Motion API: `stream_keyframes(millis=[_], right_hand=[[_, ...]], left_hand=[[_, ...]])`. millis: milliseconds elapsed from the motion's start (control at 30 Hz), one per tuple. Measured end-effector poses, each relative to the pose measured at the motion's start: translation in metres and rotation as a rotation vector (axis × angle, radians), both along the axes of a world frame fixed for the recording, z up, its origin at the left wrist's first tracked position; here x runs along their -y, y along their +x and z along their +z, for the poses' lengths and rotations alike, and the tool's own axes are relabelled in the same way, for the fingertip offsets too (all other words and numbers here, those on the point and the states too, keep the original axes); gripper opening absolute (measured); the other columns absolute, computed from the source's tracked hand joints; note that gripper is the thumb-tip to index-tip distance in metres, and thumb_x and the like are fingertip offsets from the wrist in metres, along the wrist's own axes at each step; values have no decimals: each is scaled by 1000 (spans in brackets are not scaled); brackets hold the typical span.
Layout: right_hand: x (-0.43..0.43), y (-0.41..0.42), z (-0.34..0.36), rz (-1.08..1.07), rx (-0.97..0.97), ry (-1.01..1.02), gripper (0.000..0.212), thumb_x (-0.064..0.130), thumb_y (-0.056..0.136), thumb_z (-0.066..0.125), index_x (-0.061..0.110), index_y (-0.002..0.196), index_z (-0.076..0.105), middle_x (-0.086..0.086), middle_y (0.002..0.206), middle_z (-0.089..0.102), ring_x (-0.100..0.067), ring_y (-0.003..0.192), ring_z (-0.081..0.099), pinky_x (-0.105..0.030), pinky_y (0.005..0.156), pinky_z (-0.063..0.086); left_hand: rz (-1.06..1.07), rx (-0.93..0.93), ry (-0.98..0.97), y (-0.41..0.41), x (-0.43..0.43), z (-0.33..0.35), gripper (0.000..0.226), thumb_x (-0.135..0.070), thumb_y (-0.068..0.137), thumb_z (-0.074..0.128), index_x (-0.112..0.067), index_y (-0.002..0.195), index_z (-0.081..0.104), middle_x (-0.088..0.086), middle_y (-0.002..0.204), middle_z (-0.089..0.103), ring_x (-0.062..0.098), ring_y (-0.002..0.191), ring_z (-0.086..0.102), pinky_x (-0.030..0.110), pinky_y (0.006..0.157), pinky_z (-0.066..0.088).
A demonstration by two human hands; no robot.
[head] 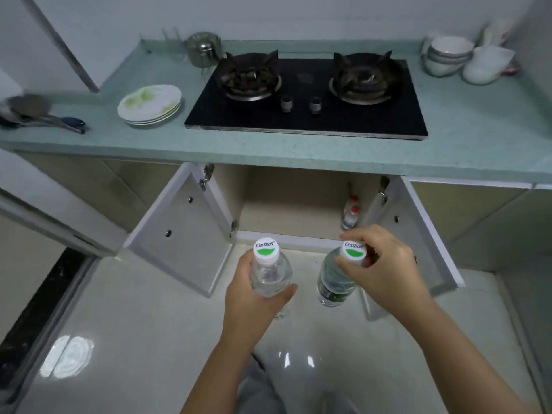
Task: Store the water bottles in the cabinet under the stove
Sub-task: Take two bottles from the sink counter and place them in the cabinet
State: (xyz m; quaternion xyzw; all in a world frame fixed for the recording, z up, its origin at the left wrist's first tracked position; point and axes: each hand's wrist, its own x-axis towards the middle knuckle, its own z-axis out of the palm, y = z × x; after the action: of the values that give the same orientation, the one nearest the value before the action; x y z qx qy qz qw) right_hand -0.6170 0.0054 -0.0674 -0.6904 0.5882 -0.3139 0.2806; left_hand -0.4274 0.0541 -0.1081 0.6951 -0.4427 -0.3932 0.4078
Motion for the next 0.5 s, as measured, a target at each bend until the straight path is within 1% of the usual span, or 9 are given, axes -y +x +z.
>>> stream_keyframes(millis=[67, 133, 200, 233, 267, 300, 333, 400, 500], right_hand=[[14, 14, -4, -86, -11, 8, 29, 13, 68, 76, 17, 95, 65, 22, 82, 53, 8, 73, 52, 1, 68, 40], [27, 26, -8, -173, -28, 5, 29, 13, 68, 75, 16, 95, 65, 14, 84, 55, 8, 74, 51, 2, 68, 39], [38, 34, -12, -265, -28, 3, 28, 12, 68, 75, 17, 93, 64, 9, 87, 57, 6, 76, 52, 1, 69, 40], [42, 37, -15, -311, -22, 4, 27, 11, 68, 75, 18, 92, 63, 7, 86, 57, 5, 76, 53, 0, 69, 41], [47, 40, -18, -355, -14, 4, 27, 11, 68, 76, 18, 90, 63, 6, 86, 57, 4, 77, 54, -1, 69, 42], [52, 41, -20, -392, -9, 2, 26, 10, 67, 76, 18, 89, 64, 5, 85, 58, 3, 76, 54, -1, 68, 42], [57, 42, -23, -421, -10, 1, 26, 9, 66, 76, 18, 88, 64, 4, 84, 58, 3, 75, 54, 0, 67, 41], [69, 41, -30, -464, -13, -2, 26, 8, 66, 76, 16, 87, 64, 3, 83, 58, 2, 73, 55, -1, 66, 41], [90, 32, -47, -469, -9, 10, 27, 7, 67, 76, 17, 88, 63, 3, 83, 59, -1, 72, 56, -4, 66, 43]], left_hand=[[-96, 14, 5, 20, 29, -3, 68, -21, 59, 85, -39, 109, 42, -13, 105, 60, 12, 98, 57, 25, 84, 46], [-192, 32, 9, 37, 58, -5, 69, -21, 60, 84, -38, 111, 41, -10, 110, 59, 13, 101, 56, 25, 84, 45], [-297, 48, -4, 50, 86, -10, 70, -22, 62, 83, -40, 111, 37, -11, 111, 55, 10, 102, 54, 23, 85, 43], [-348, 61, -12, 54, 99, -14, 68, -23, 62, 83, -40, 110, 37, -12, 110, 55, 10, 101, 54, 20, 84, 43], [-391, 77, -19, 57, 112, -18, 66, -23, 62, 83, -38, 111, 40, -11, 109, 56, 11, 100, 55, 15, 79, 43], [-421, 88, -19, 58, 124, -23, 64, -23, 62, 83, -34, 112, 44, -9, 108, 58, 13, 99, 57, 7, 72, 43], [-444, 91, -20, 58, 135, -28, 64, -22, 62, 83, -29, 114, 47, -7, 108, 60, 14, 97, 58, 4, 66, 43], [-479, 93, -20, 56, 156, -39, 64, -22, 61, 84, -26, 114, 48, -5, 108, 61, 13, 96, 59, 2, 64, 42], [-534, 95, -4, 47, 182, -55, 62, -22, 62, 83, -36, 108, 45, -6, 106, 60, 9, 88, 59, 1, 61, 43]])
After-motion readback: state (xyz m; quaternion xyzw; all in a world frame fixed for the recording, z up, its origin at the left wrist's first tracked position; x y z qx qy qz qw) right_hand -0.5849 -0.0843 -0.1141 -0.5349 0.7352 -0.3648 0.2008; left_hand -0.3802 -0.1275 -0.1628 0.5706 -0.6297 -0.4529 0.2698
